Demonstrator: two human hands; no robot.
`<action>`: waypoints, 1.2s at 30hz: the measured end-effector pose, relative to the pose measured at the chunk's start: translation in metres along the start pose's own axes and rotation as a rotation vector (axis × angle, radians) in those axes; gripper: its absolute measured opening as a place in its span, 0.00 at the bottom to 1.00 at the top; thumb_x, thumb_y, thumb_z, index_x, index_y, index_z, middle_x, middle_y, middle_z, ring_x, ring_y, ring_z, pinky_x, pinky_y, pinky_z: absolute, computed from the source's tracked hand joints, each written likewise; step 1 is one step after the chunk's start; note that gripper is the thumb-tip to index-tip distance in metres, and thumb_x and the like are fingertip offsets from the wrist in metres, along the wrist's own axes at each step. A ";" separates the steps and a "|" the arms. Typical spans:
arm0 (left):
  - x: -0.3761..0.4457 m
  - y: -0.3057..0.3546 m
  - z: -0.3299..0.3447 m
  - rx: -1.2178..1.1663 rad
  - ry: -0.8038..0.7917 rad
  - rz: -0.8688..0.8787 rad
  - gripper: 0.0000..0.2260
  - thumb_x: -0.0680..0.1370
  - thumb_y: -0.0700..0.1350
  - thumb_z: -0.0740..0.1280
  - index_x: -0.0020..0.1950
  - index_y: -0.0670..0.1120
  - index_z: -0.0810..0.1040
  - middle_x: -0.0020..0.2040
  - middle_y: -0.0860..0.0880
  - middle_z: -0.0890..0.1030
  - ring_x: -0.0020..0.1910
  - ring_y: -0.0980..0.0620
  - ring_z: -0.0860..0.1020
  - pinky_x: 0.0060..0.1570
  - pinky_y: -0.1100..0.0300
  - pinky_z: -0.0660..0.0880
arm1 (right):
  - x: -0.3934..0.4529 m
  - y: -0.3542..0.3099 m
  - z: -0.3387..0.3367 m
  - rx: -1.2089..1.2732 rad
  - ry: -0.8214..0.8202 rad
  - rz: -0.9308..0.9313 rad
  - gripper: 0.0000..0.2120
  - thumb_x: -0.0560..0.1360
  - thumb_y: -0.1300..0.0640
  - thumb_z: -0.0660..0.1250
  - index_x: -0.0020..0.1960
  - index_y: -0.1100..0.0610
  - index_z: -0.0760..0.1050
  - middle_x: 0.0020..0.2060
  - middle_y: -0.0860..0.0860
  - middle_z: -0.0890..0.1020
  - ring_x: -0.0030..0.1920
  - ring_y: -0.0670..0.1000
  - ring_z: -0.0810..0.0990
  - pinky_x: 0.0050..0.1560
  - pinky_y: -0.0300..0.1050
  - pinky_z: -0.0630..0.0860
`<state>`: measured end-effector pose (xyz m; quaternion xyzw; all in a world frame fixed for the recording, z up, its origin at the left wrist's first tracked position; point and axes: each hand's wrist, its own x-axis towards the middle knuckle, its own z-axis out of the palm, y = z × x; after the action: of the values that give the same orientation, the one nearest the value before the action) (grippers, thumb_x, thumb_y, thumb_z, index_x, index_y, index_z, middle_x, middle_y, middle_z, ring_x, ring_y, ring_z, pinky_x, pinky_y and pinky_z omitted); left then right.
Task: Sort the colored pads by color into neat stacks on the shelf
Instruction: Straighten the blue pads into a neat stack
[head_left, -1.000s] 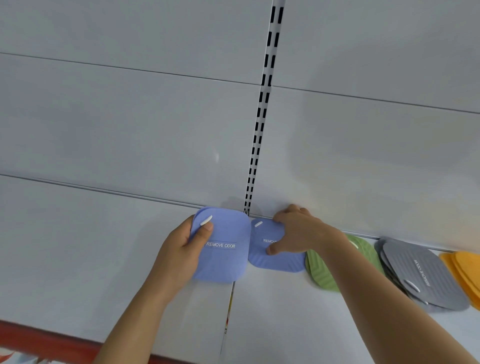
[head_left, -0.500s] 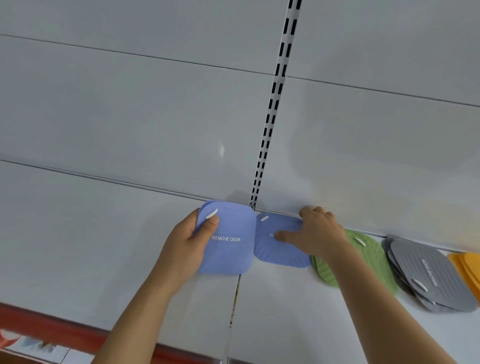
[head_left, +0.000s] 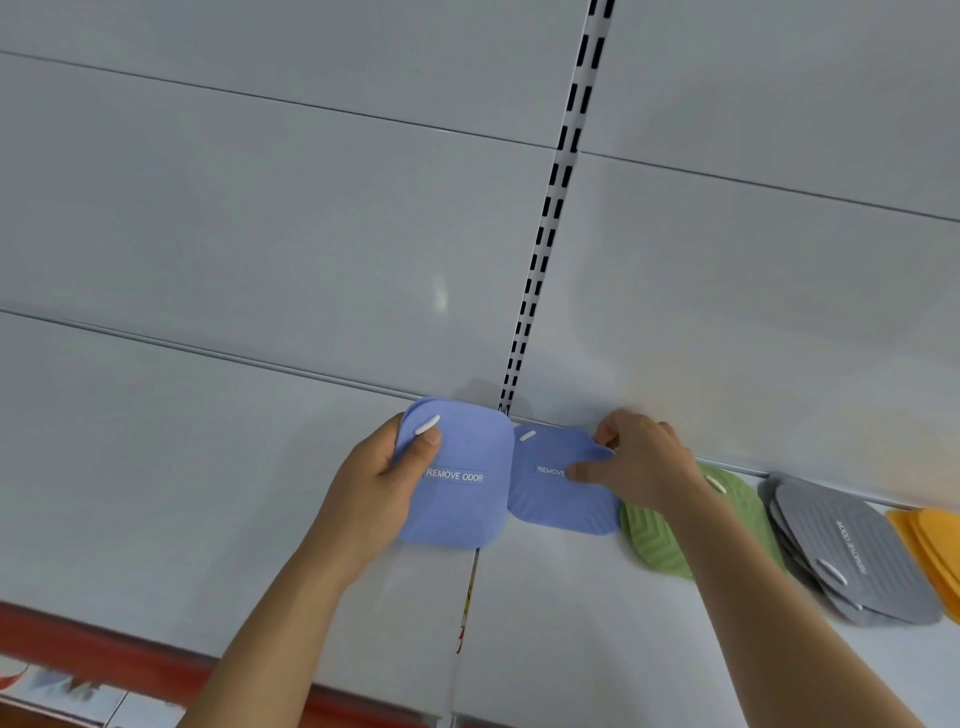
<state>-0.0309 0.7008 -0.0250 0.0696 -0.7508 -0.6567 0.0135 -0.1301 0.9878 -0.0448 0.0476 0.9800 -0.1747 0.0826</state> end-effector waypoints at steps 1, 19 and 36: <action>0.000 0.000 0.000 0.002 0.003 0.000 0.09 0.85 0.56 0.63 0.57 0.59 0.83 0.53 0.59 0.87 0.55 0.57 0.84 0.60 0.51 0.79 | -0.003 0.000 0.001 0.034 0.038 -0.020 0.24 0.64 0.39 0.77 0.54 0.44 0.73 0.48 0.41 0.78 0.54 0.53 0.76 0.58 0.52 0.75; 0.002 0.036 0.042 -0.180 -0.307 0.014 0.20 0.86 0.43 0.54 0.64 0.55 0.84 0.65 0.52 0.85 0.67 0.47 0.80 0.61 0.50 0.75 | -0.108 -0.039 -0.019 0.898 0.284 -0.154 0.07 0.78 0.54 0.71 0.54 0.44 0.82 0.45 0.37 0.86 0.44 0.38 0.82 0.43 0.32 0.75; -0.013 0.004 0.063 0.054 -0.183 0.223 0.13 0.83 0.53 0.65 0.66 0.54 0.79 0.61 0.57 0.85 0.62 0.55 0.82 0.64 0.52 0.78 | -0.135 -0.042 0.030 1.014 0.537 -0.144 0.21 0.75 0.59 0.75 0.62 0.40 0.76 0.53 0.37 0.82 0.54 0.45 0.82 0.52 0.36 0.77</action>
<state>-0.0256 0.7648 -0.0291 -0.0741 -0.7694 -0.6343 0.0159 0.0021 0.9297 -0.0347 0.0570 0.7612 -0.6094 -0.2143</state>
